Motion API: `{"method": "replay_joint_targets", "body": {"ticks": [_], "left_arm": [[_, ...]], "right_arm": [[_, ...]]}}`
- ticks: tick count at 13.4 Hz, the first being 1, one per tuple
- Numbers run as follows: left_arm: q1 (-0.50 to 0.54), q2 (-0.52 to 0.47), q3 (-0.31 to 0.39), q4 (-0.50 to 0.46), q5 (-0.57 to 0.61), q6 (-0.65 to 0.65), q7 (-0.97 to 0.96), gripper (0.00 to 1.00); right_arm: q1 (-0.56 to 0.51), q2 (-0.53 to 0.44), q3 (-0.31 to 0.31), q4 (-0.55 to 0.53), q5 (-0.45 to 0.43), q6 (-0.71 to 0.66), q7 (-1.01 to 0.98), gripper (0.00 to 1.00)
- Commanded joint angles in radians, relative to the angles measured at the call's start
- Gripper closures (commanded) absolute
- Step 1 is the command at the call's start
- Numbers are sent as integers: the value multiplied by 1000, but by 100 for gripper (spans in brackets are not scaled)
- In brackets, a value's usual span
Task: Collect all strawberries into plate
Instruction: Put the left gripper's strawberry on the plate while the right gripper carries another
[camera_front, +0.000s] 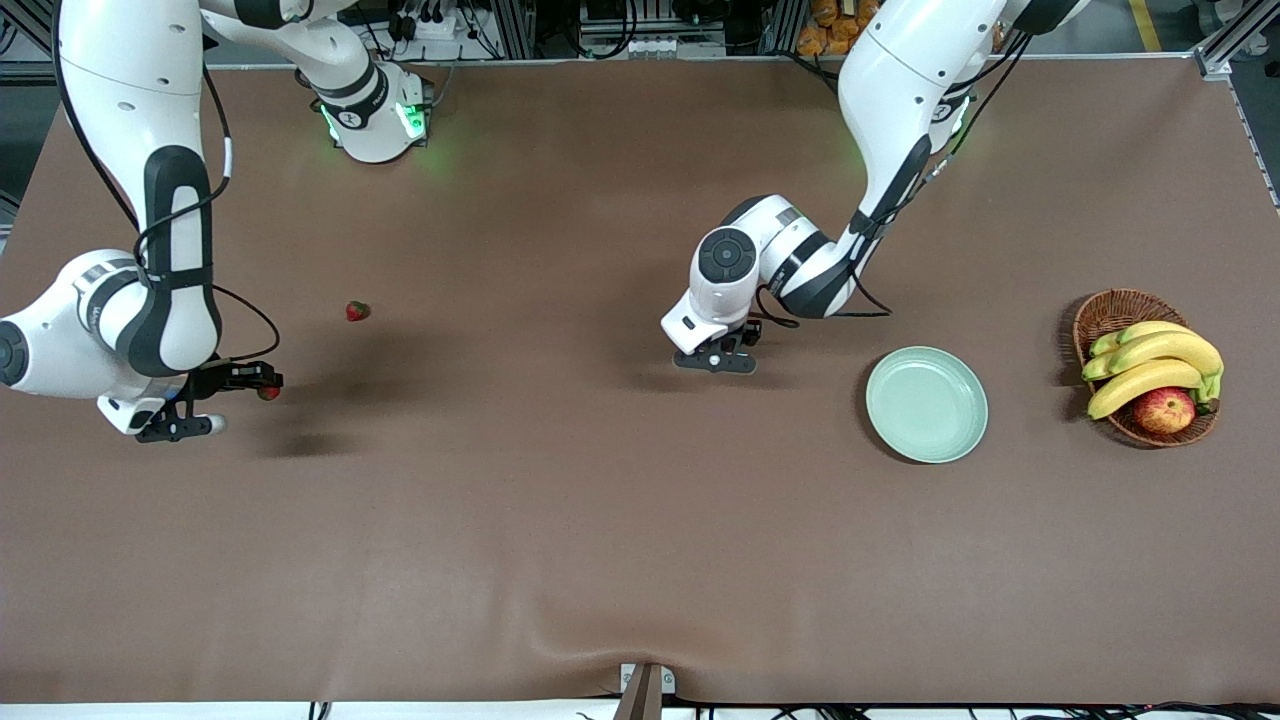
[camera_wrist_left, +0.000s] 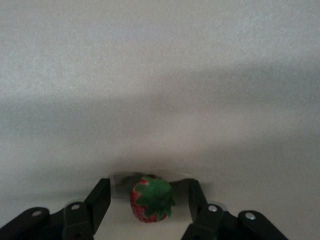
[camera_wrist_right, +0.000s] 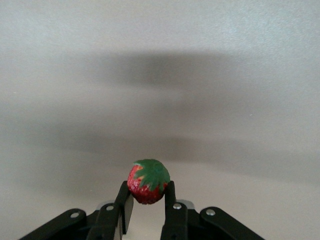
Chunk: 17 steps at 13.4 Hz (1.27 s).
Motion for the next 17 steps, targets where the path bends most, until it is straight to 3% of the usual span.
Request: {"method": "replay_joint_targets", "body": {"ticks": [1,4,5,6,7,10,13,17], "left_arm": [[0,-17,-6,-23,25,11,-5,44],[3,-17,-6,-18,25,11,-4,61],[4,-17,-6,-17,25,11,-2,73],[6,-17,-6,-18,25,11,-2,91],[10,-22,-6,-18,25,11,-2,100],[102,-115,-9,-43,23,-21,56,100],[240,-198,-35,-46,20,-139,145,100],[410,-212,-34,-50,22,-204,368,100]], "right_arm": [[-1,-10,1,41,-12,-69,65,100],[2,-11,2,103,-24,-162,164,100],[2,-11,2,126,-36,-194,197,100],[16,-13,2,143,-39,-222,228,100],[31,-17,2,155,-39,-241,272,100],[74,-22,1,227,-39,-332,427,100],[106,-22,5,304,-33,-388,558,100],[224,-10,9,348,68,-348,807,100]]}}
